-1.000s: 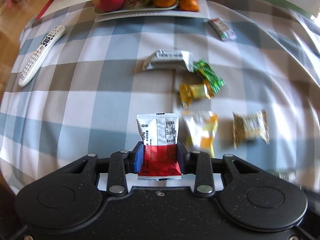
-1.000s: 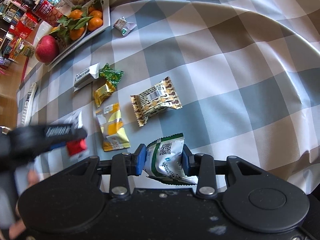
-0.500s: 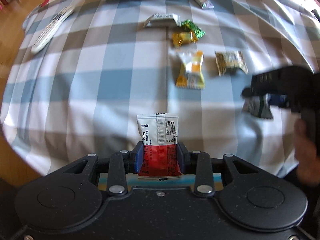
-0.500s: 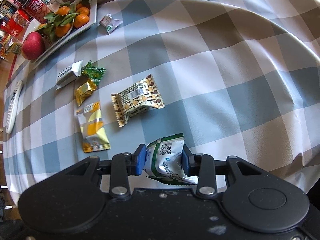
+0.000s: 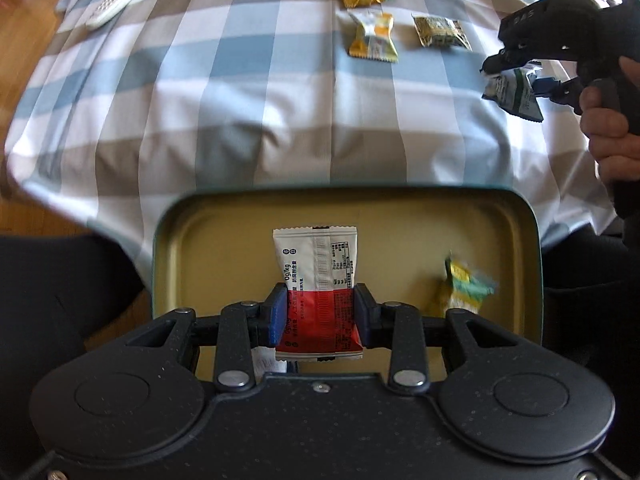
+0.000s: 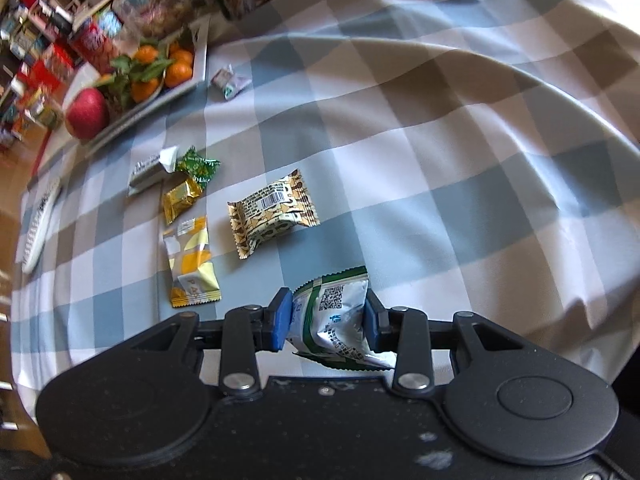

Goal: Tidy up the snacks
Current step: 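Carry both held packets back over the gold tray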

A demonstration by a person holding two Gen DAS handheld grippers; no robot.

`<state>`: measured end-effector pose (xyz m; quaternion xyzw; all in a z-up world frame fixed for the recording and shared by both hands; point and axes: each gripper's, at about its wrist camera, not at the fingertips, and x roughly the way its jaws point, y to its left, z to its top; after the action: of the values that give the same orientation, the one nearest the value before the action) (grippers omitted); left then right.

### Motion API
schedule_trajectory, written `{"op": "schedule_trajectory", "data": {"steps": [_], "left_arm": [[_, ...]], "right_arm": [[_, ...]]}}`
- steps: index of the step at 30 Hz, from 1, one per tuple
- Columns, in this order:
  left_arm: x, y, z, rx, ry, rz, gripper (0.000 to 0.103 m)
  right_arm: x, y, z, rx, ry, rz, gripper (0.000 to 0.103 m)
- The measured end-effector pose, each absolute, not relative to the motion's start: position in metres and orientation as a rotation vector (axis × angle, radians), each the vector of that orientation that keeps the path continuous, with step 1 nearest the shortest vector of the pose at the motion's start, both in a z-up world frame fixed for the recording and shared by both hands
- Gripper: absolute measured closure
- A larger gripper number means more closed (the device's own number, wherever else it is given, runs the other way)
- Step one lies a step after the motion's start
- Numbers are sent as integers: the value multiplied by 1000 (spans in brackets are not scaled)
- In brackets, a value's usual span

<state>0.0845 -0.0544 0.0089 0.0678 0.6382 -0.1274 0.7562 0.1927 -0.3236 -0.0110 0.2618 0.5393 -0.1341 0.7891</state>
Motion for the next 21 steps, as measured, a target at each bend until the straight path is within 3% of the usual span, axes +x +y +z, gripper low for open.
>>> {"op": "schedule_trajectory", "data": {"steps": [11,21], "left_arm": [[48,-40,2,127,1366,-248,60],[29,-35,-5,108,1371,-230,60]], "right_arm": [[91,-285,18,577,1004,-242,65],[10,-249,27,581,1070,-192,65]]}}
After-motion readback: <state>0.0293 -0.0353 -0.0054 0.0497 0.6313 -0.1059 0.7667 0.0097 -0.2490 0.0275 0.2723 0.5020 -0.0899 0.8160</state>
